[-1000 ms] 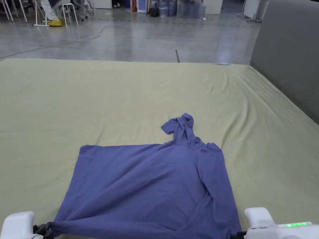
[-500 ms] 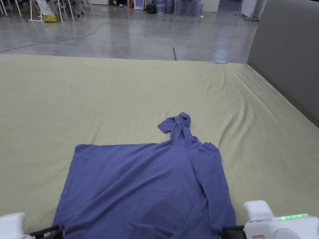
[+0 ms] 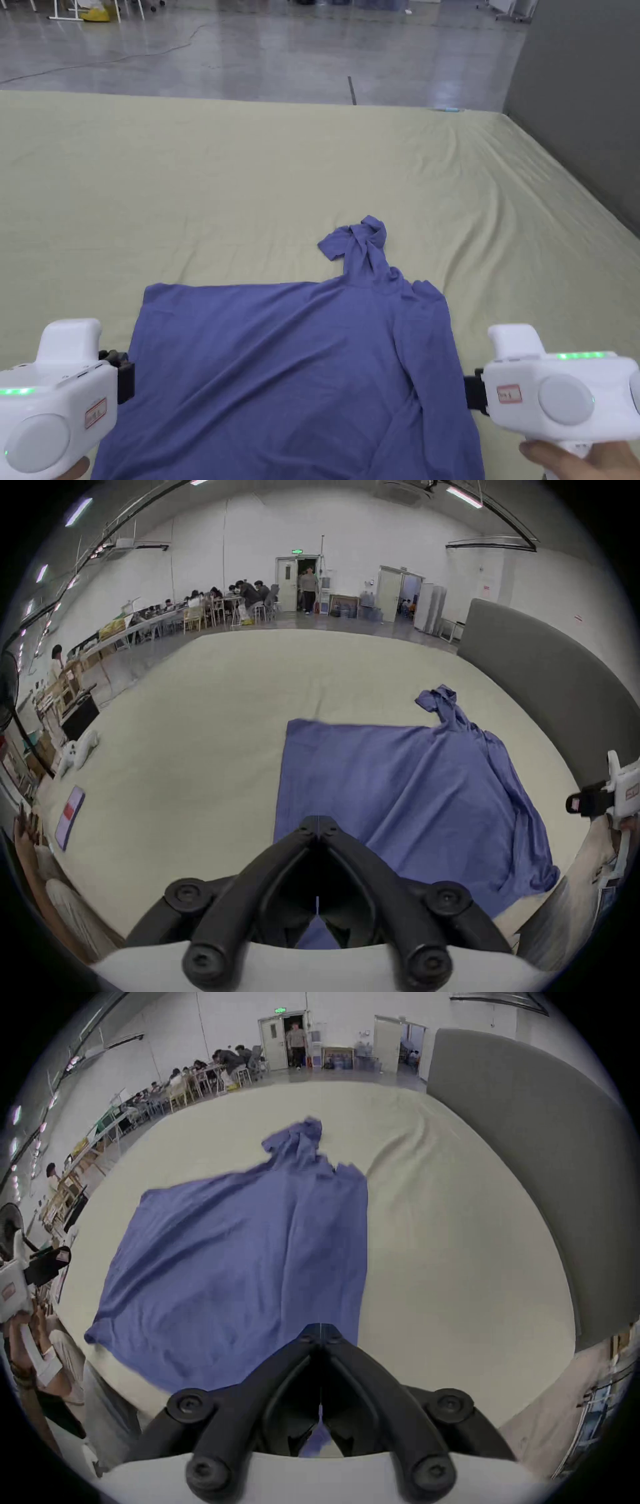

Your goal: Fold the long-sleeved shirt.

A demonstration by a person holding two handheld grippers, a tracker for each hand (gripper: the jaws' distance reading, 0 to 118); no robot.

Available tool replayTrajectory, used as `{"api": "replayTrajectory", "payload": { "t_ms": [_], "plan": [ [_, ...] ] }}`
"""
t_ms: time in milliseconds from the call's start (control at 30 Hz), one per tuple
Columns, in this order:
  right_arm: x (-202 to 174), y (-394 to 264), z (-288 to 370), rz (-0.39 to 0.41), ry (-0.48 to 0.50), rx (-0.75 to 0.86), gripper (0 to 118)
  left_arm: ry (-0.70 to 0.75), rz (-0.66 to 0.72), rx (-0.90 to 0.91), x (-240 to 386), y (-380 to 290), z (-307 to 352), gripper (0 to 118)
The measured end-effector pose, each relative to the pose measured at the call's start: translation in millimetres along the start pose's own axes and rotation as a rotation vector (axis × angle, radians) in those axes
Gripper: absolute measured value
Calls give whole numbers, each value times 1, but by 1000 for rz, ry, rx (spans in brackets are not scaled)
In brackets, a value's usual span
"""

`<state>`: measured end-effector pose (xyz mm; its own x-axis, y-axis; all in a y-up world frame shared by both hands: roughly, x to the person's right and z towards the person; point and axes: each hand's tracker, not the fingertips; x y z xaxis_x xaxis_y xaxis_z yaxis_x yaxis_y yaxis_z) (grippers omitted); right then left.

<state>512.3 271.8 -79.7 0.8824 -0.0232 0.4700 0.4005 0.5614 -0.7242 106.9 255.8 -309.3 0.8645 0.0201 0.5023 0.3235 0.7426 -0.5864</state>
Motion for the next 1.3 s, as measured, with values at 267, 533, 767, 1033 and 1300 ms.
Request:
{"api": "replayTrajectory", "payload": {
  "t_ms": [267,533,767,1033,1300],
  "plan": [
    [-17,228,-86,55,55,58,2,-62,1,30,18,87,-88,0],
    [-43,372,-253,103,-11,-109,104,-73,2,-10,23,101,-150,0],
    [-36,396,-366,127,-69,-296,102,-55,44,-47,11,75,-164,0],
    [-36,378,-358,70,-42,-328,19,-34,83,-70,0,64,-159,0],
    [-50,319,-200,204,25,-53,19,-48,73,-31,2,71,-131,0]
  ]
}}
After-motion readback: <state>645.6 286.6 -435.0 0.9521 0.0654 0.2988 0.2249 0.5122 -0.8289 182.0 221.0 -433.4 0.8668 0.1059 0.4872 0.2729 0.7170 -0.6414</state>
